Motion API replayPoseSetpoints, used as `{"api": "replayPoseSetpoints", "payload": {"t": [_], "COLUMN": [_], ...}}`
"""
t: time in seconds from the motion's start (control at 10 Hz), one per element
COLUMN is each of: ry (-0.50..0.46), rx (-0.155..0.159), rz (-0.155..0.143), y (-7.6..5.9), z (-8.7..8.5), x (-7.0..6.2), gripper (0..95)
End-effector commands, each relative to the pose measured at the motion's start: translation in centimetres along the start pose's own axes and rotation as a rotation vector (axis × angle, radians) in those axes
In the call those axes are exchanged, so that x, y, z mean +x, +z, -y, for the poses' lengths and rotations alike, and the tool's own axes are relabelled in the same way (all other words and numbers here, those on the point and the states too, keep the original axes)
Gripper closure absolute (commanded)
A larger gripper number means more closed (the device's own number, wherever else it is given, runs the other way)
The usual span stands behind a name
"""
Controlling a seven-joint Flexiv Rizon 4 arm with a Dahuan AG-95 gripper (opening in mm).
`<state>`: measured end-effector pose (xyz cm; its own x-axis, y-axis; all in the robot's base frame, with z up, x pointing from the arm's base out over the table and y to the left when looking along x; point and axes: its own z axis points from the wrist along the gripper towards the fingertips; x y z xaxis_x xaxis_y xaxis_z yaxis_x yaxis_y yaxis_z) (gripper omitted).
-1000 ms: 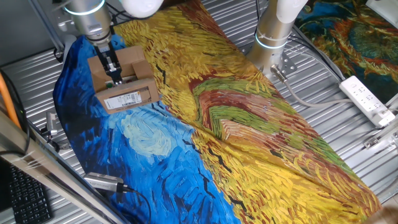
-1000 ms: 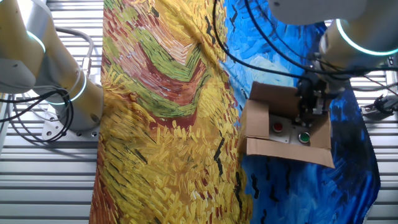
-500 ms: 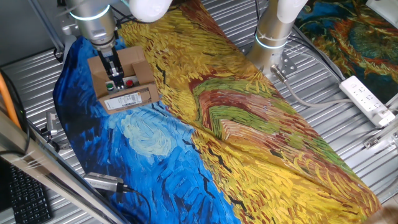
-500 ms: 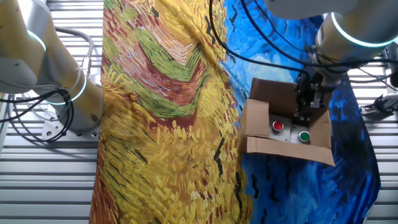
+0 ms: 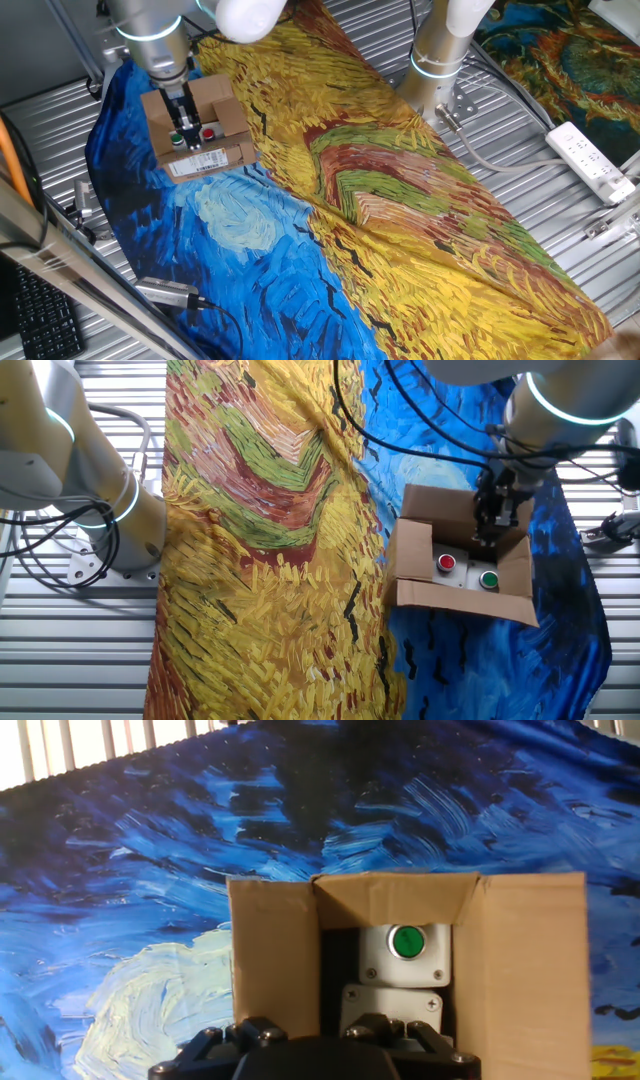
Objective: Open a box
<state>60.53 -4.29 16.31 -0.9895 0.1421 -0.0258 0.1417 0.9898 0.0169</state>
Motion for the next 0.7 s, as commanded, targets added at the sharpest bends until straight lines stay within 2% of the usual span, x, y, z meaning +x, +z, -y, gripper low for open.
{"api": "replayPoseSetpoints", "payload": {"t": [0.1, 0.7], "ry": [0.002, 0.015], "rx": [0.002, 0.005], "rz": [0.008, 0.036], "y": [0.6, 2.8], "z": [-0.1, -0.3], "x": [0.3, 1.2], "gripper": [38.0, 38.0]}}
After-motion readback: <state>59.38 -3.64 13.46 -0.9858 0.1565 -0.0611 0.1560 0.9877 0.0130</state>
